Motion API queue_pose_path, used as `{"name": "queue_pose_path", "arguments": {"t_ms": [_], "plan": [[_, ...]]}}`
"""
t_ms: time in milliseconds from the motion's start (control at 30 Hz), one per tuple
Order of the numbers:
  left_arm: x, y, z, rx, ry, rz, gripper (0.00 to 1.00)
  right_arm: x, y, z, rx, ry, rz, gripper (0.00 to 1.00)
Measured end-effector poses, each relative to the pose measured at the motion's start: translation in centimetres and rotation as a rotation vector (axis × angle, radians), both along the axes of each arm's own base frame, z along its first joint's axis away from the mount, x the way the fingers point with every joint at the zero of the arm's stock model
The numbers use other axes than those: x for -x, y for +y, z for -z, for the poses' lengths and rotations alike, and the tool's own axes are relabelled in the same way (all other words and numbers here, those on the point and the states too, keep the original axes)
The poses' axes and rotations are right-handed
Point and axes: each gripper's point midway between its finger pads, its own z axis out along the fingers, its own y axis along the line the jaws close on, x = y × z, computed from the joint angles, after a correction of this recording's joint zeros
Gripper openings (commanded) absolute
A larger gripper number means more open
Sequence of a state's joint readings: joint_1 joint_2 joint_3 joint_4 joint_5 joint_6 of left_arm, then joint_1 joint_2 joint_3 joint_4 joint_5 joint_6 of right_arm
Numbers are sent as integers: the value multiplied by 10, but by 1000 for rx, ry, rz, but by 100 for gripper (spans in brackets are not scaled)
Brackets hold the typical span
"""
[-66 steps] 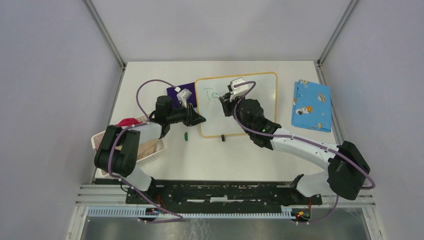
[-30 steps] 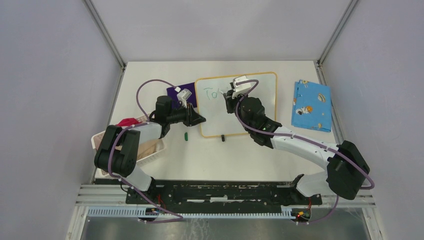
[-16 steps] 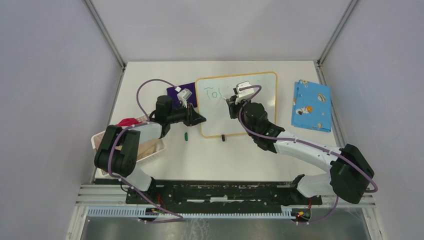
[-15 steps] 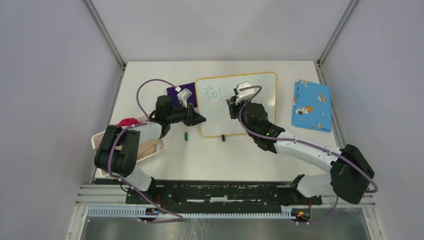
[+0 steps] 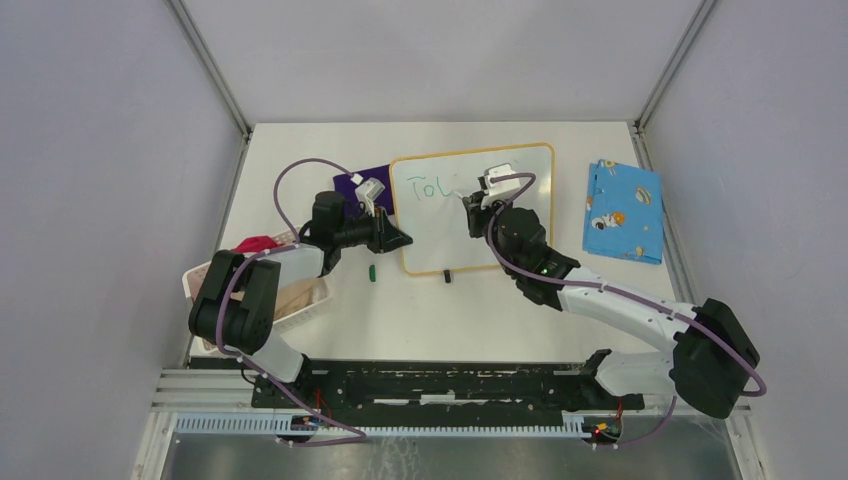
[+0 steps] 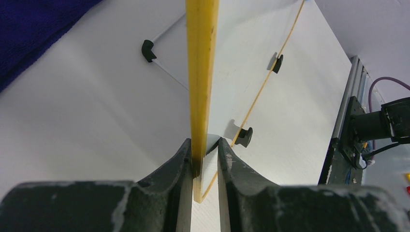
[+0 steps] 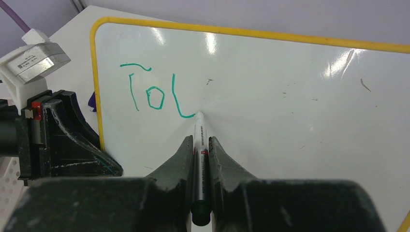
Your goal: Write a sentence on the whiteboard
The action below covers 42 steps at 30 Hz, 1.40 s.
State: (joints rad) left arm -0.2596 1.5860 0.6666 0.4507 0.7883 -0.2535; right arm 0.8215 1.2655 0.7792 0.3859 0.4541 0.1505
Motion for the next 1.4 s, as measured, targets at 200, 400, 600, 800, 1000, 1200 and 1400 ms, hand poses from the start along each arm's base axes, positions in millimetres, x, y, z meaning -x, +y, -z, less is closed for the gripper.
{"name": "queue_pose_path", "arguments": {"t_ms": [200,400,600,800,1000,1200,1400], "plan": [[0,0,0,-1,-1,0,2,4,3,-11,-28,-22,-36,0],[0,0,0,-1,-1,0,2,7,10,-14,-37,-29,-71,0],[0,0,0,-1,-1,0,2,6,11,-15,-36,-29,-71,0],[0,0,0,-1,-1,0,2,2,0,-13,-29,-28,-4,0],[0,0,0,-1,0,0,2,0,-16,-12,-25,-33,69,0],[0,0,0,-1,-1,1,2,-1,-18,-12,-25,-34,80,0],[0,0,0,-1,-1,2,2,-1,-17,-15,-30,-43,72,0]]}}
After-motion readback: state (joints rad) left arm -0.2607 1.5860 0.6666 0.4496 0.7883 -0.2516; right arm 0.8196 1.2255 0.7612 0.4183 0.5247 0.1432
